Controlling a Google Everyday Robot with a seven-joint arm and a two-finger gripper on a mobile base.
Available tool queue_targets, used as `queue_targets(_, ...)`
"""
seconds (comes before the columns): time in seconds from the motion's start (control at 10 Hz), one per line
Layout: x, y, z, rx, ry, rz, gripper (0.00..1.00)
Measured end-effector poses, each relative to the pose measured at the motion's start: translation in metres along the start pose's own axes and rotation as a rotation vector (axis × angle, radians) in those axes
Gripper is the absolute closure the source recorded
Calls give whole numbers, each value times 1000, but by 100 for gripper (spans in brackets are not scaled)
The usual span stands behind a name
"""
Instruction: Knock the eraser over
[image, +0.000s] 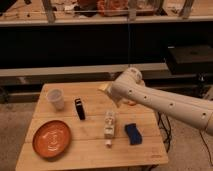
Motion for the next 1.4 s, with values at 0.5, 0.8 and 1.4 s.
queue_targets(0.5, -18, -14, 9, -15, -38, -37, 20)
queue_targets(0.8, -27, -20, 12, -20, -59, -51, 20)
queue_targets(1.4, -38, -25, 16, -17, -99, -71, 20)
